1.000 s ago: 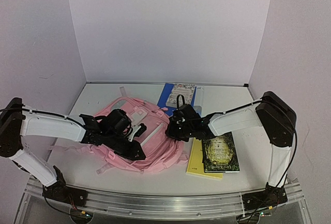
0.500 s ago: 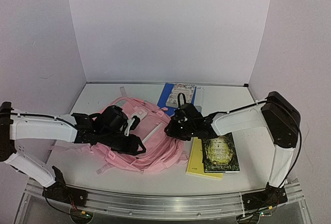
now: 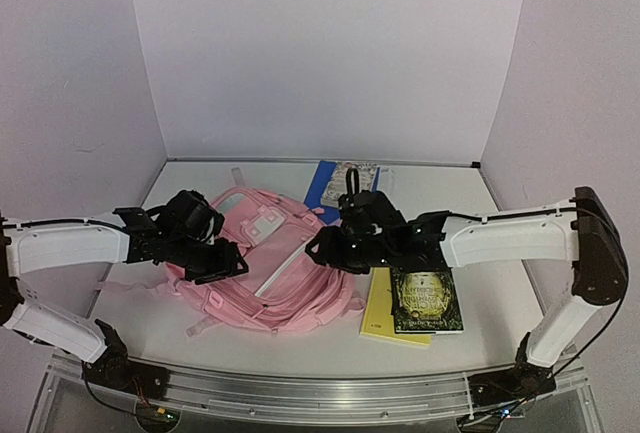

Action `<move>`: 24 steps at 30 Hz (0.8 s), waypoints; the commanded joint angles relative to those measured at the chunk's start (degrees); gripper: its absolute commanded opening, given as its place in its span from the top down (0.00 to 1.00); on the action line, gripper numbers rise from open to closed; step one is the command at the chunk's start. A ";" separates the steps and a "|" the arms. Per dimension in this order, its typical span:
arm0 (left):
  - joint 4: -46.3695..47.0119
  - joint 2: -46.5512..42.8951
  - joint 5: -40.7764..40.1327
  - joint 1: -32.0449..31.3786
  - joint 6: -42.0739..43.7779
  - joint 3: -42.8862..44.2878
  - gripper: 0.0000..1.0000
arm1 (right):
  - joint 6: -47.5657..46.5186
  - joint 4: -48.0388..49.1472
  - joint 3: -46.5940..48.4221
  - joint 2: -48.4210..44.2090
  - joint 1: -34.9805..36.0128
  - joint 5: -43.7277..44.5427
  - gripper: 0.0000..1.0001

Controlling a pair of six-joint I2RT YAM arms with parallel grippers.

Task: Pack the student bag
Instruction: Zip the student bag at the center of the board.

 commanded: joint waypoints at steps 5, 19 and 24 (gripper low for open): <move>2.57 2.87 -0.19 0.31 -1.43 -1.79 0.47 | 6.46 -1.06 8.51 9.29 8.26 -4.68 0.58; 6.62 5.17 -0.31 0.35 -2.50 -4.02 0.62 | 15.71 -1.78 11.86 17.17 12.90 -0.89 0.64; 7.94 5.08 -0.36 0.35 -2.91 -4.59 0.75 | 16.39 -1.12 13.27 19.11 13.29 -1.04 0.65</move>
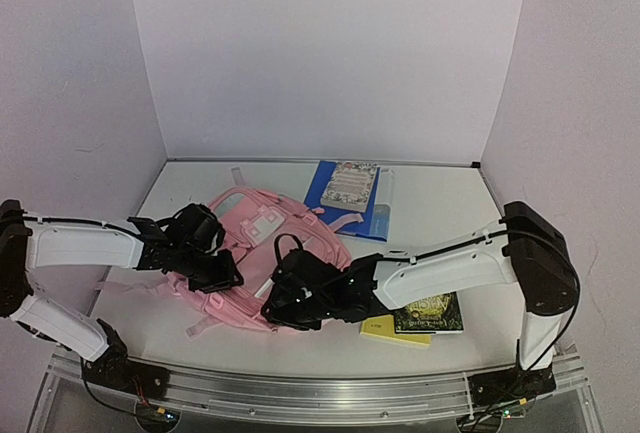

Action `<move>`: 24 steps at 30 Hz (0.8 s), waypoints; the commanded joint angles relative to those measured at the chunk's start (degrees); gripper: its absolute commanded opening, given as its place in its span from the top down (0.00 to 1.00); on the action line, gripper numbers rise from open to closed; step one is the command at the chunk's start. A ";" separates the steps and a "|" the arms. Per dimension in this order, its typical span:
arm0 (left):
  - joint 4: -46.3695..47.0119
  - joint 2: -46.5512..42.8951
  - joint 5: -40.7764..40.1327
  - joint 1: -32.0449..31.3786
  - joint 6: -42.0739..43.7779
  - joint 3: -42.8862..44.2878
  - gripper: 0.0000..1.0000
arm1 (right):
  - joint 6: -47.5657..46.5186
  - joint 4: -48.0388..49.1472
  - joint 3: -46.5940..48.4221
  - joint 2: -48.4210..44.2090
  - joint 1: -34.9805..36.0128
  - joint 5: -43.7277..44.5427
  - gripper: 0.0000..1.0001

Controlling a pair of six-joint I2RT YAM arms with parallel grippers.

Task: Pack the student bag
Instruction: Zip the student bag at the center of the board.

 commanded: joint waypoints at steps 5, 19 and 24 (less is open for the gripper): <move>3.50 -0.46 -0.38 0.13 -1.04 -1.51 0.85 | 4.75 1.26 3.96 3.69 0.18 3.65 0.66; 8.54 -3.44 2.16 0.16 -1.64 -5.74 0.99 | 11.37 1.69 6.91 8.53 0.28 4.65 0.69; 9.80 -3.25 3.58 0.16 -1.10 -5.82 1.00 | 13.91 1.67 7.76 9.96 0.27 4.02 0.75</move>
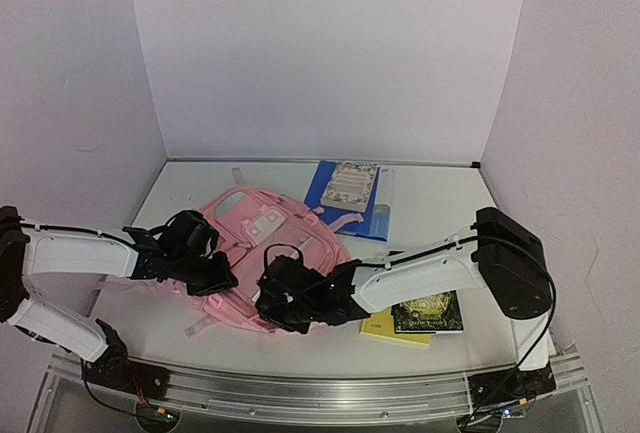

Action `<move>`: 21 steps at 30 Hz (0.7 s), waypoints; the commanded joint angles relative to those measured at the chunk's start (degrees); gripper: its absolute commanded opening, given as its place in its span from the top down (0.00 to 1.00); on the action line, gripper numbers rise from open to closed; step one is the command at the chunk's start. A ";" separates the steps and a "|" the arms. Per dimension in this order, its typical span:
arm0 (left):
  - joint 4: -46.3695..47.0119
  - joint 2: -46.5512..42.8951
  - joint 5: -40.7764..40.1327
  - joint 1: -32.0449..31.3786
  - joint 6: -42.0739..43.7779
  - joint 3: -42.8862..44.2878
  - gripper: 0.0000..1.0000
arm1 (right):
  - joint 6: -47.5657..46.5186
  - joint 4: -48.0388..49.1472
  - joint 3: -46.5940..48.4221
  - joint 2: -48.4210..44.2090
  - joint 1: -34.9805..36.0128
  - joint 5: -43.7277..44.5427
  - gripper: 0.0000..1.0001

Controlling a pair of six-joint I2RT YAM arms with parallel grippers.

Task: Pack the student bag
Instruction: Zip the student bag at the center of the board.

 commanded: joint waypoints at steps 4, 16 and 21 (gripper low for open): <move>3.23 -1.52 3.94 -0.68 2.01 -0.80 1.00 | 4.47 2.21 2.72 2.25 0.21 0.37 0.75; 5.51 -2.03 5.60 -0.71 2.71 -0.95 1.00 | 11.89 4.81 2.92 2.79 1.66 -0.13 0.80; 6.40 -2.44 6.24 -0.67 3.00 -1.69 1.00 | 14.43 5.10 2.22 2.33 2.11 1.68 0.85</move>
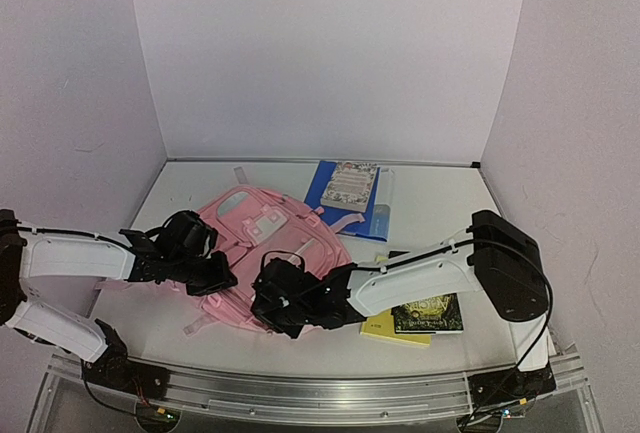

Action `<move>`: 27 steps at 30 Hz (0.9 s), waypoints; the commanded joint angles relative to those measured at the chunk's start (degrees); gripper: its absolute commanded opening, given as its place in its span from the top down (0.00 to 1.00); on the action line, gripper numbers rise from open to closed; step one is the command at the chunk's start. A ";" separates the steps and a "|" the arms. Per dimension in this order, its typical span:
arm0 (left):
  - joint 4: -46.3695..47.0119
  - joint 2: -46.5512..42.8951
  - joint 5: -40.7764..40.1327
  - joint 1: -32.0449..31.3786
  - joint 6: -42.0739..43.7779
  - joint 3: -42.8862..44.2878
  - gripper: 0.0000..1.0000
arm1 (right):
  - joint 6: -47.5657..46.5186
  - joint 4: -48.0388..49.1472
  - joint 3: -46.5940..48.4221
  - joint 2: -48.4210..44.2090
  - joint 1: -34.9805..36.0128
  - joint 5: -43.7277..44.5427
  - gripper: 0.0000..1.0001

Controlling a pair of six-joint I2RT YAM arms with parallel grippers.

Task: Pack the student bag
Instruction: Zip the student bag at the center of the board.

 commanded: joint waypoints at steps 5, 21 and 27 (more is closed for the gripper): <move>4.42 -1.63 6.32 -1.00 2.62 -0.48 1.00 | 4.45 6.00 2.21 3.05 0.83 0.14 0.80; -0.78 -6.20 -1.04 0.79 3.67 0.31 1.00 | 3.00 5.48 -10.09 -5.83 0.83 6.15 1.00; -1.23 -4.80 -1.58 4.24 5.90 0.78 1.00 | -3.31 2.25 -12.33 -9.92 0.63 8.06 1.00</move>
